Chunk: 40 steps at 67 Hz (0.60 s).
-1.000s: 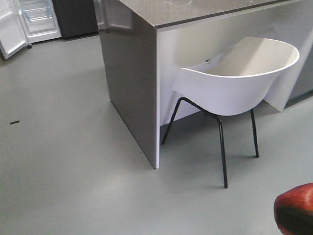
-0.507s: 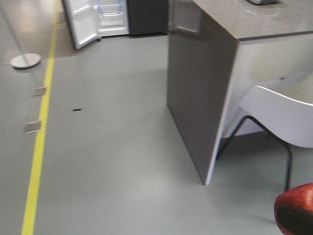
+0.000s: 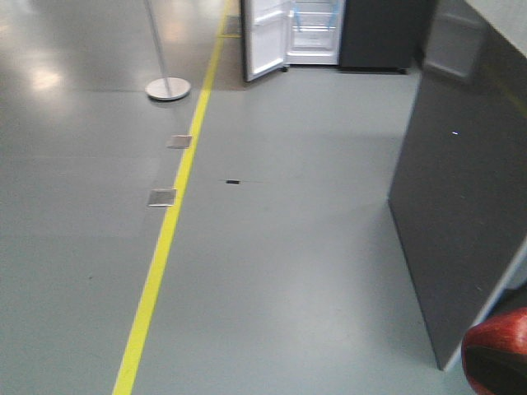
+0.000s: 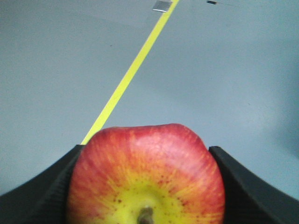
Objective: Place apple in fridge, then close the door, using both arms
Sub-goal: 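Drive the base away from the counter toward the refrigerator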
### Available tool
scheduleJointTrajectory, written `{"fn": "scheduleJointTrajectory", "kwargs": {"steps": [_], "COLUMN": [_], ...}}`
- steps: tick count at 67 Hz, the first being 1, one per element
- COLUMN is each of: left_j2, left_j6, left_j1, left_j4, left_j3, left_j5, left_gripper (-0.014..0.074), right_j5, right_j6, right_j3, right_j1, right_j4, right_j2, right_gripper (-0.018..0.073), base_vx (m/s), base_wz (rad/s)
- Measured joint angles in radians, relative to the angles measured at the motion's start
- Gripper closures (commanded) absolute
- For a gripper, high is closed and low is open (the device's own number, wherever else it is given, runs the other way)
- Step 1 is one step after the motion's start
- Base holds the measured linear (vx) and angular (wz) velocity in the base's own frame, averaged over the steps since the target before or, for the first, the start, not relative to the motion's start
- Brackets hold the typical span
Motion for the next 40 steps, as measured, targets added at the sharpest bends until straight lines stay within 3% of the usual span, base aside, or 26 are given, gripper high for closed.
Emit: {"fn": "scheduleJointTrajectory", "kwargs": {"steps": [19, 40], "left_j2": [0.000, 0.000], "left_j6": [0.000, 0.000], "left_j1": [0.000, 0.000], "left_j4": [0.000, 0.000], "left_j3": [0.000, 0.000], "left_j5": [0.000, 0.000], "left_gripper": [0.0603, 0.0603], "right_j5": [0.000, 0.000], "right_j6": [0.000, 0.000], "right_j3": [0.000, 0.000], "right_j1": [0.000, 0.000], "right_j4": [0.000, 0.000], "right_j2": [0.000, 0.000], "right_gripper": [0.0427, 0.0427], "base_vx": [0.18, 0.22], "base_wz": [0.34, 0.13]}}
